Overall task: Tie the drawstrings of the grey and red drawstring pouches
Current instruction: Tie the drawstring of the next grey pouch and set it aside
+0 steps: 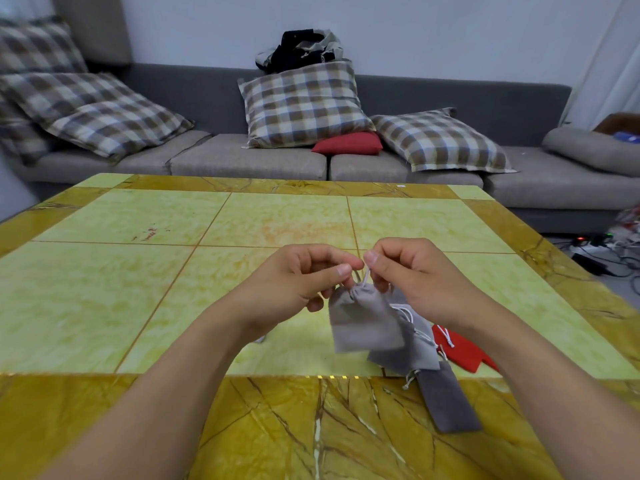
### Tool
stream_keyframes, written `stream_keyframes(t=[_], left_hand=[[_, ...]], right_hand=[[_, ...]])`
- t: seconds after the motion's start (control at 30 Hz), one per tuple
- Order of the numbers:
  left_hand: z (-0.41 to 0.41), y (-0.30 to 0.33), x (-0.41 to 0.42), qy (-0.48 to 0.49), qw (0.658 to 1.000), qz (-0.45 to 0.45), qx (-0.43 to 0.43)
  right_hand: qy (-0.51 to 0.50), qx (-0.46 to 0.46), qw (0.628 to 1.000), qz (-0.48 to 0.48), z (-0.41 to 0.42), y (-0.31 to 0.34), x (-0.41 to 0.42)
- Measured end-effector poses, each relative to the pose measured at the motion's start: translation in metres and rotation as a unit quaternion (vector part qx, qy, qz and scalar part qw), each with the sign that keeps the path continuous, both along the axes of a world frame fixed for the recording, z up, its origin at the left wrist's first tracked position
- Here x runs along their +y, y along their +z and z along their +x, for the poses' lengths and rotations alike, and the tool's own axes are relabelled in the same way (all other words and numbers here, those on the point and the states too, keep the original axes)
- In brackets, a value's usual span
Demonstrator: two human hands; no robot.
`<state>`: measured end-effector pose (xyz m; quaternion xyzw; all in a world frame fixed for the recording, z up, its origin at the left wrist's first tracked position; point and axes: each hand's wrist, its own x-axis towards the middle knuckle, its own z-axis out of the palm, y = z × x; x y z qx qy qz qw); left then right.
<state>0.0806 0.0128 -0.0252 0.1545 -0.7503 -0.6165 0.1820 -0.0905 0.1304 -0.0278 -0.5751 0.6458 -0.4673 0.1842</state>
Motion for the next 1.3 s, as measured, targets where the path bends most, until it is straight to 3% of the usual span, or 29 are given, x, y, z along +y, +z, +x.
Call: stream_keyframes(t=[0.13, 0.23, 0.4, 0.53, 0.77, 0.93, 1.13, 1.3], left_hand=[[-0.006, -0.005, -0.001, 0.065, 0.997, 0.021, 0.017], [-0.008, -0.008, -0.004, 0.115, 0.993, -0.027, -0.006], [-0.003, -0.004, -0.004, 0.077, 0.992, -0.097, -0.002], [-0.003, -0.001, 0.002, 0.027, 0.997, -0.068, 0.003], [-0.017, -0.012, 0.021, 0.031, 0.997, -0.074, 0.022], [-0.014, -0.009, 0.020, 0.040, 0.998, -0.039, 0.031], [-0.012, -0.008, 0.010, 0.074, 0.997, -0.006, 0.038], [-0.014, -0.013, 0.004, 0.117, 0.993, -0.013, 0.019]], right_hand=[[-0.005, -0.017, 0.999, 0.027, 0.001, -0.001, -0.001], [-0.001, -0.045, 0.998, 0.032, 0.003, 0.002, -0.001], [0.022, -0.073, 0.996, 0.051, 0.005, 0.003, 0.000], [0.024, -0.094, 0.995, 0.037, 0.006, 0.003, 0.001], [0.018, -0.100, 0.994, -0.031, 0.014, 0.000, -0.003], [0.015, -0.250, 0.968, 0.032, 0.016, 0.002, -0.003], [-0.010, -0.173, 0.981, 0.091, 0.007, 0.003, 0.005], [-0.090, -0.113, 0.989, -0.018, 0.011, 0.003, -0.001]])
